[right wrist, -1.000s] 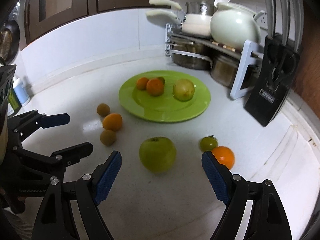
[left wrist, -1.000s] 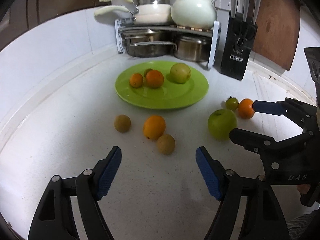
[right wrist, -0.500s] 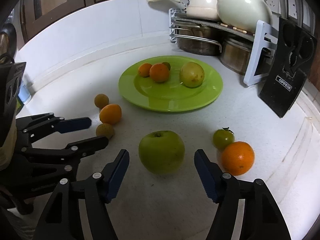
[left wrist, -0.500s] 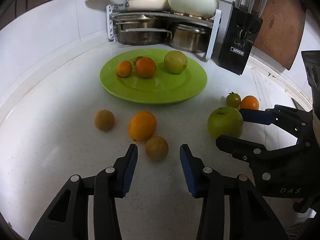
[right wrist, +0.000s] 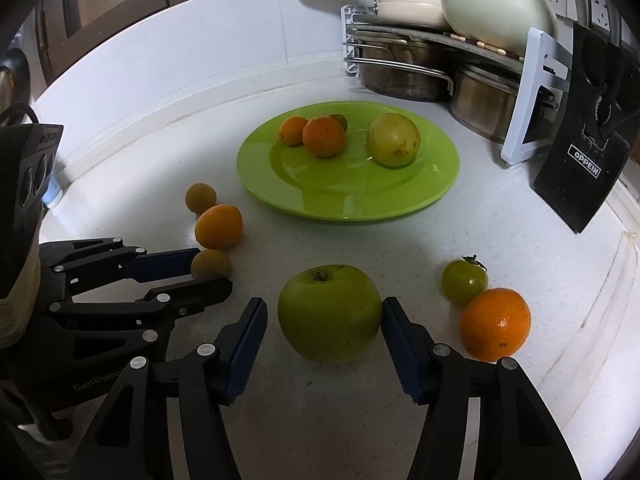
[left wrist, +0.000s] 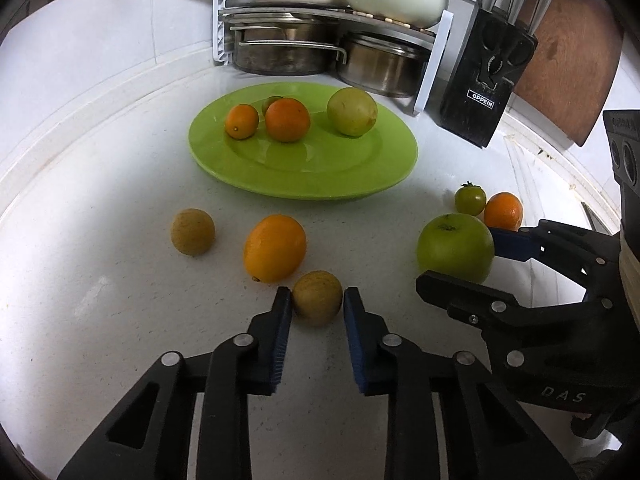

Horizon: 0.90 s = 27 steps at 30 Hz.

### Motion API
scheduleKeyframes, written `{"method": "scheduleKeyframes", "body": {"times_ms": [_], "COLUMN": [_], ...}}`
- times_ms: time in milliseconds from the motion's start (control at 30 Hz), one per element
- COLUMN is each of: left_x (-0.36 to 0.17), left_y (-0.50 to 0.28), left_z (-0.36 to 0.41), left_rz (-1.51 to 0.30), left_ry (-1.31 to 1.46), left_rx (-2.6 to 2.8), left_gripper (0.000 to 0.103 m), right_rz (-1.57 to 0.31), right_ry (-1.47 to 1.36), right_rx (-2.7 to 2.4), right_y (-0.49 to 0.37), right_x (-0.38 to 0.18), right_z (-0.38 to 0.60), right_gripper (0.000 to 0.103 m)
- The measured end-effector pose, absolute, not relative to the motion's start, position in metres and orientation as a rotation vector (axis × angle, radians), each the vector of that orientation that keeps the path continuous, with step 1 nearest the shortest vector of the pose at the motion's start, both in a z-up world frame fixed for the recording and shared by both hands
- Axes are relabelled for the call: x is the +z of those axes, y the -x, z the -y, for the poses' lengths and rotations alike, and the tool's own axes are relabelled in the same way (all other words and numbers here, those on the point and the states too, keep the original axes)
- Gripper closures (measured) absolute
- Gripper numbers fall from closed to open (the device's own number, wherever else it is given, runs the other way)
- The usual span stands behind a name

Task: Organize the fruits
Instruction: 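Grasp a small brown kiwi-like fruit with the left tool while the right tool grasps the green apple, then carry the brown fruit in the left tool while the right tool carries the apple over the plate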

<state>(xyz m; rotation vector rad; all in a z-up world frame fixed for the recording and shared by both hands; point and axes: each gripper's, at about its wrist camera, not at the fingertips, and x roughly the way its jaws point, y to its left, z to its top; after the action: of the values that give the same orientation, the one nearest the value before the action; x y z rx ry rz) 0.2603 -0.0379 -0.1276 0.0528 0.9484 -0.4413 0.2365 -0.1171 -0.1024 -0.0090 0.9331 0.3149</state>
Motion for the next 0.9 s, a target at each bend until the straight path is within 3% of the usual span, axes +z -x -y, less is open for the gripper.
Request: {"method": "scheduleKeyframes", "body": {"times_ms": [100,900], "left_x": [-0.128,-0.085], "left_y": [-0.26,-0.25], "left_z": [0.039,0.035], "left_rz": [-0.944,-0.812], "left_ry": [-0.059,-0.063], "left_rx": [-0.441,-0.445], "left_gripper": [0.077,0.077], "right_rz": [-0.936,-0.873], "right_ry": [0.011,-0.012], "right_rx": [0.309,0.291], "right_y": [-0.237,-0.234], "right_x": [-0.103,-0.067], "right_z": [0.119,0.129], "right_gripper": [0.052,0.053]}}
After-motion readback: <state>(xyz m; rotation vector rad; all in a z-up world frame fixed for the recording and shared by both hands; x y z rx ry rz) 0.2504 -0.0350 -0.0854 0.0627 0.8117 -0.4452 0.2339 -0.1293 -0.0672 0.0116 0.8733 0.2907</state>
